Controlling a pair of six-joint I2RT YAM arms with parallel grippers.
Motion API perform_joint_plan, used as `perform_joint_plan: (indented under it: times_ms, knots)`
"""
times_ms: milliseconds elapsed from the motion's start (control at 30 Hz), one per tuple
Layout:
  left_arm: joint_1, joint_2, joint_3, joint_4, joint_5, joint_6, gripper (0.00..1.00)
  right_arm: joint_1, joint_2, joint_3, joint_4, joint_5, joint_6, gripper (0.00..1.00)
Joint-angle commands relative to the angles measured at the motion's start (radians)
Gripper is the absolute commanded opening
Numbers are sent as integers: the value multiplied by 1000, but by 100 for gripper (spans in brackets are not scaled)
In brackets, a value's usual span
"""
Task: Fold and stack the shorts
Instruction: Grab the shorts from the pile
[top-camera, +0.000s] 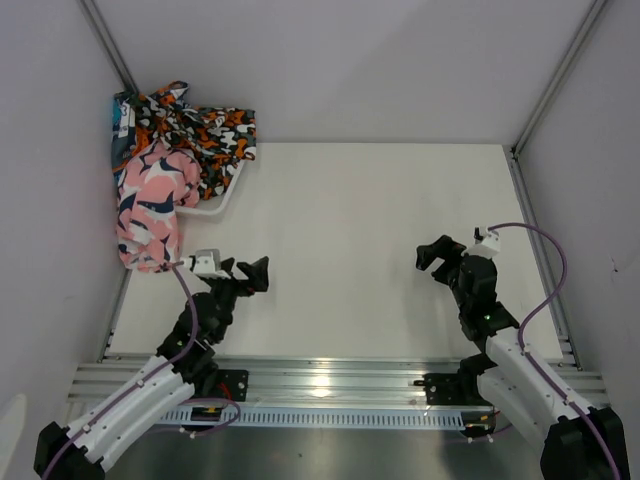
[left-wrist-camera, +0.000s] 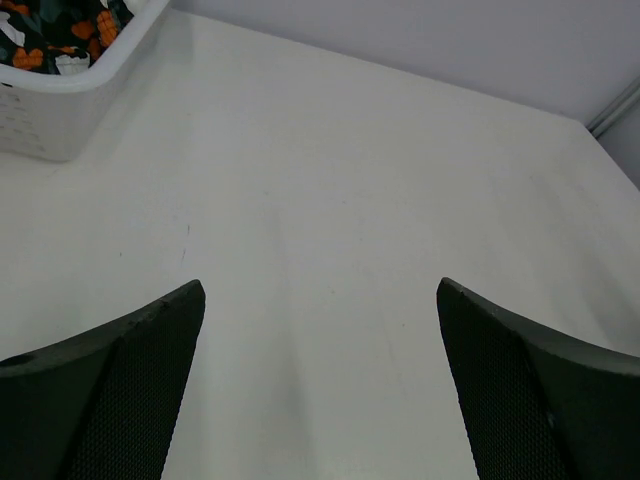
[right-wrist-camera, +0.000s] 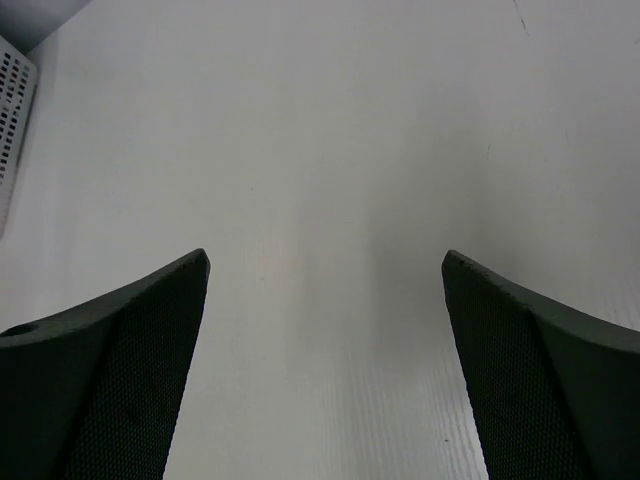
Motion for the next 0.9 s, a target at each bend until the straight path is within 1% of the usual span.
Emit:
perform_joint_plan:
  times_ms: [0, 67, 100, 133, 167, 200, 233, 267, 300, 333, 367, 400, 433, 467, 500, 533, 567, 600, 633, 667, 733, 767, 833, 867]
  knots:
    - [-2, -38, 18, 9, -51, 28, 99, 4, -36, 27, 37, 17, -5, 100]
    - [-2, -32, 34, -11, -81, 3, 99, 3, -39, 28, 30, 28, 5, 99]
    - [-2, -22, 47, -78, -136, -26, 99, 3, -35, 28, 31, 28, 5, 99]
    - [-2, -12, 58, -117, -167, -88, 99, 3, -30, 27, 31, 25, 2, 100]
    - [-4, 26, 133, -169, -204, -118, 99, 3, -25, 30, 25, 30, 2, 99]
    - [1, 52, 171, -233, -254, -157, 99, 4, -21, 31, 24, 36, 2, 99]
    - [10, 84, 210, -393, -357, -234, 99, 3, -10, 33, 22, 45, 2, 99]
    - [25, 118, 297, -454, -390, -257, 99, 3, -5, 33, 24, 46, 4, 100]
    - [88, 197, 381, -500, -401, -267, 99, 1, 1, 33, 24, 45, 5, 99]
    - [134, 242, 461, -555, -360, -261, 99, 1, 10, 33, 27, 37, 5, 99]
    - [189, 283, 494, -575, -320, -268, 99, 1, 15, 31, 31, 33, 5, 99]
    - [317, 366, 573, -580, -256, -273, 99, 1, 18, 27, 34, 31, 7, 100]
    - [381, 411, 598, -576, -91, -271, 99, 1, 19, 25, 36, 30, 10, 100]
    - [439, 460, 624, -579, -30, -276, 99, 1, 25, 24, 37, 28, 10, 99]
    - [514, 512, 650, -589, 9, -279, 99, 1, 27, 22, 39, 28, 10, 100]
    - [533, 617, 752, -620, 23, -261, 99, 1, 27, 19, 48, 23, 12, 100]
    - [542, 674, 793, -646, -2, -247, 99, 0, 28, 16, 51, 19, 13, 99]
    - [549, 728, 878, -684, -35, -224, 99, 0, 30, 14, 54, 16, 15, 100]
    - [553, 832, 959, -719, -61, -212, 99, 0, 30, 11, 60, 10, 15, 100]
    - [562, 879, 1044, -796, -74, -201, 99, 0, 33, 11, 62, 4, 18, 99]
    - [575, 958, 1112, -858, -100, -178, 99, -2, 33, 17, 57, -4, 18, 99]
    - [576, 1013, 1182, -869, -111, -166, 99, -2, 31, 16, 59, -9, 19, 100]
    - [578, 1058, 1210, -858, -141, -121, 99, 0, 21, 16, 60, -23, 22, 100]
    - [581, 1102, 1254, -841, -167, -103, 99, -2, 18, 14, 57, -26, 24, 100]
